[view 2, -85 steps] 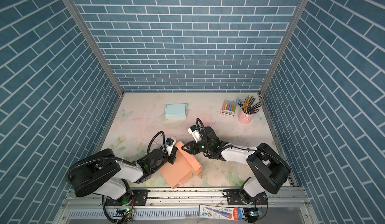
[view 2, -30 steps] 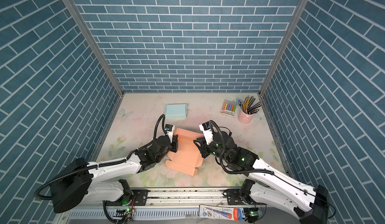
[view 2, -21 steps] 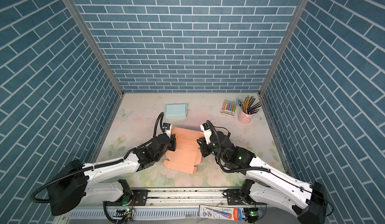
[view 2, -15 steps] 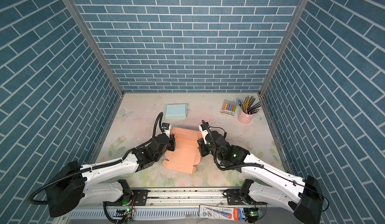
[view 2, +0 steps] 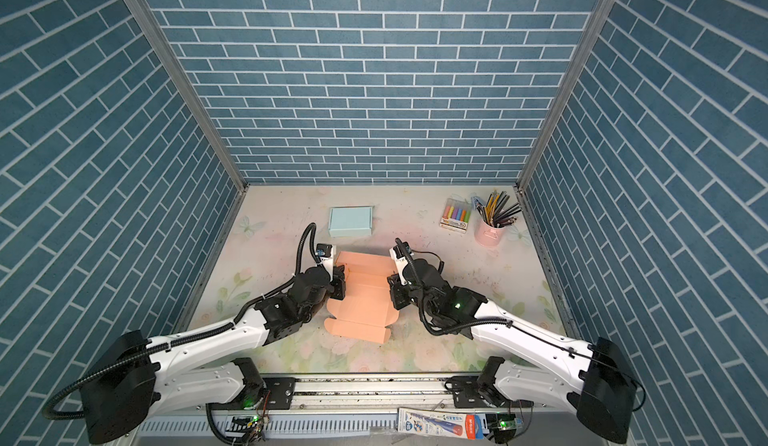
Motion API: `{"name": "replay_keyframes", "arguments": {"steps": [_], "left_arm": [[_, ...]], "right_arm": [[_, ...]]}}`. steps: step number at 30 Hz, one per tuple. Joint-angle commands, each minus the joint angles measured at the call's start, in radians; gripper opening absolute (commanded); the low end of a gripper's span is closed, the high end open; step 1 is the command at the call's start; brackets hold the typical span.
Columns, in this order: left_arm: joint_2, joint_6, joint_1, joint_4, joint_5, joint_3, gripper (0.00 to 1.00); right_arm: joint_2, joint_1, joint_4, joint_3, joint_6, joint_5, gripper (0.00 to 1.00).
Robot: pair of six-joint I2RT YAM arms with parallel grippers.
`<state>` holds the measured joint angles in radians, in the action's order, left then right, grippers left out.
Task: Fold the paper box
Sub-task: 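Release the end wall and draw back the right gripper while the left holds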
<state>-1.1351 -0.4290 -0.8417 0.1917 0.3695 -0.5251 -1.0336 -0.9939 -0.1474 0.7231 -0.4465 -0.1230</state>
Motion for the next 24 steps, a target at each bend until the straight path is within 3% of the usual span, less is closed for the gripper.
{"name": "replay_keyframes", "arguments": {"steps": [1,7,24], "left_arm": [[0.044,-0.027,0.027,-0.007,-0.024,0.023,0.09],[0.089,-0.023,0.031,-0.022,-0.020,0.036,0.09],[0.083,-0.018,0.031,-0.026,-0.013,0.055,0.09]], "right_arm": [[0.120,-0.005,0.088,-0.085,0.000,-0.018,0.15],[0.207,0.031,0.044,-0.124,-0.021,-0.064,0.14],[0.010,0.058,0.057,0.039,0.023,-0.064,0.10]]}}
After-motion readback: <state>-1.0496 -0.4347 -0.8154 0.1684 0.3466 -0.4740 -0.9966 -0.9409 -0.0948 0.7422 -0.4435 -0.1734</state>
